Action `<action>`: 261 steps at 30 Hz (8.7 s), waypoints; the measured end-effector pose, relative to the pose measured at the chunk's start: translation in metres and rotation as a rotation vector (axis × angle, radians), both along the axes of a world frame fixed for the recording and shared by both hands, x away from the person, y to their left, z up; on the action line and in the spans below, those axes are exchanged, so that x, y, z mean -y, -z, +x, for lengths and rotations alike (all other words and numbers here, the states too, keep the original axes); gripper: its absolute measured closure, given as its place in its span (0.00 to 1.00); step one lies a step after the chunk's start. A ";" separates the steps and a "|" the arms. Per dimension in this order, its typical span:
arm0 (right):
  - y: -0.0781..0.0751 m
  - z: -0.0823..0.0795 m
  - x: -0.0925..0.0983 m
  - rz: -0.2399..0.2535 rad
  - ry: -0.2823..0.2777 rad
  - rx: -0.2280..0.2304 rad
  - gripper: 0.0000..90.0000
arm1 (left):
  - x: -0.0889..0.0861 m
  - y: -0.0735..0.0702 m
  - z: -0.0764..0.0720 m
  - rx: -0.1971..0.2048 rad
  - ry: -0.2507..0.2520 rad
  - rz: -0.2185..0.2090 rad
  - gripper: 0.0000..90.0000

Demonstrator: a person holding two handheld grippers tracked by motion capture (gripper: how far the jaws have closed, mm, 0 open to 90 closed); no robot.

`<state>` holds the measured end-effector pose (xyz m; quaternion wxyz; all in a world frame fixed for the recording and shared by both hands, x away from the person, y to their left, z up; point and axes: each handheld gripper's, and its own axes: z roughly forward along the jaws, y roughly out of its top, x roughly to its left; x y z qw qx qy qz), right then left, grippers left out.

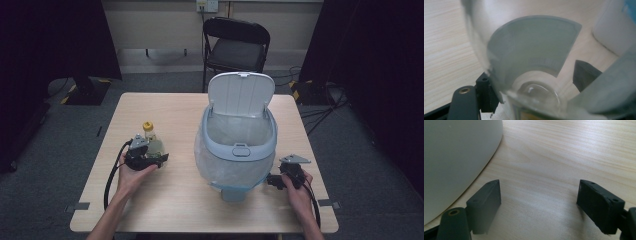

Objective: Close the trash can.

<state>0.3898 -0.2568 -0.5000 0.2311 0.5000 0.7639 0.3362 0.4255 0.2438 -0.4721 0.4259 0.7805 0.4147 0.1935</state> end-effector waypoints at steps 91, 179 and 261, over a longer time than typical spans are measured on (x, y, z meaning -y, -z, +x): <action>0.000 0.000 0.000 -0.001 0.004 0.000 0.20 | 0.005 -0.151 -0.037 0.342 0.104 -0.375 0.31; 0.000 0.000 0.000 -0.001 0.003 0.000 0.20 | 0.199 -0.243 -0.003 0.192 0.558 -0.263 0.31; 0.000 -0.001 0.000 -0.002 -0.010 -0.006 0.18 | 0.107 -0.248 0.076 0.217 0.178 -0.337 0.34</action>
